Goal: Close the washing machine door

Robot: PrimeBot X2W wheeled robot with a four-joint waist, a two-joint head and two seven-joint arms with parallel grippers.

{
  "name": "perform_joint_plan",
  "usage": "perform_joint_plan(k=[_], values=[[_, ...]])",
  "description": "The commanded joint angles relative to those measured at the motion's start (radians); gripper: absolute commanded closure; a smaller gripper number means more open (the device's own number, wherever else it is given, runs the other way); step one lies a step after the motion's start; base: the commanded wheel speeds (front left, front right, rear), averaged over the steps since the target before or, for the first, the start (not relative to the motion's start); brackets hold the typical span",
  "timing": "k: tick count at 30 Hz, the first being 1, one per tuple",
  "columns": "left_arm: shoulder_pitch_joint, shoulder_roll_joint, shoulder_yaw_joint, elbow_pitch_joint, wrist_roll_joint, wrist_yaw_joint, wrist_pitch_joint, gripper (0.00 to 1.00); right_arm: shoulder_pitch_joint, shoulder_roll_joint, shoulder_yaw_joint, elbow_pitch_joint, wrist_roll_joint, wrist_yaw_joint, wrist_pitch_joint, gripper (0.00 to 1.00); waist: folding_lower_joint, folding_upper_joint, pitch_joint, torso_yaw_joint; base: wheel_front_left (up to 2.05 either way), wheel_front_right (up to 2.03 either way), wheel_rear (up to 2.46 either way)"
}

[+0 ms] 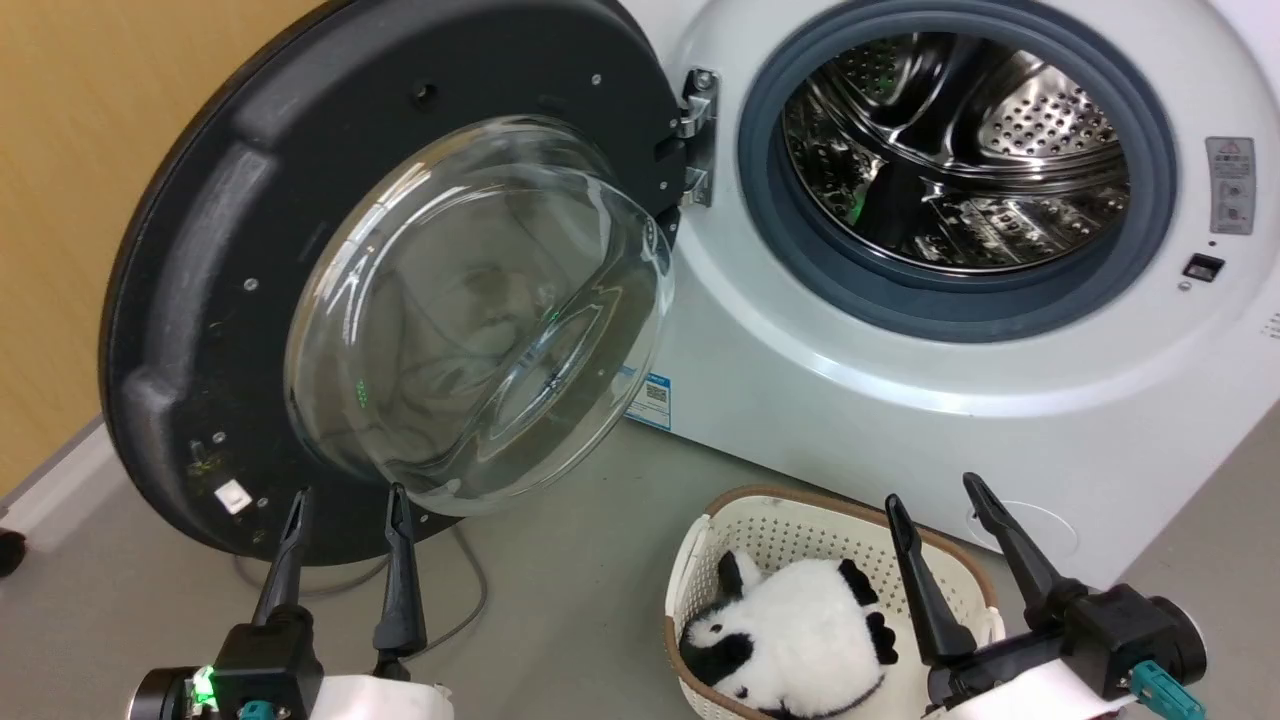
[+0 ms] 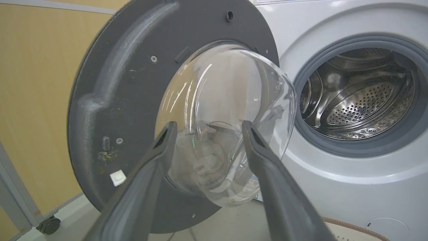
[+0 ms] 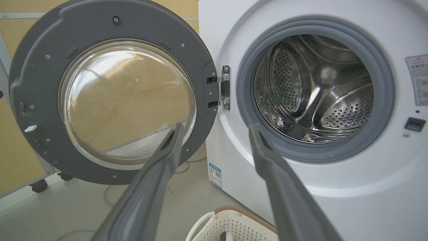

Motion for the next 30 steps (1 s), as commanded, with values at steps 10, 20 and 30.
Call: perform_joint_plan(k=[10,20,30], values=[[0.025,0.000,0.007,-0.027,-0.011,0.018,-0.030,0.00,-0.008,0.002,0.018,-0.001,0.017,0.001,-0.030,0.00,0.0000,0.0000,0.000,0.045,0.00,0.00,0.00],[0.036,0.000,0.013,-0.041,-0.011,0.021,-0.051,0.00,-0.014,0.002,0.045,-0.002,0.027,0.001,-0.051,0.00,0.0000,0.0000,-0.003,0.084,0.00,0.00,0.00],[0.040,0.000,0.027,-0.042,-0.003,0.014,-0.057,0.00,-0.011,0.002,0.062,-0.002,0.031,0.001,-0.057,0.00,0.0000,0.0000,-0.006,0.094,0.00,0.00,0.00]])
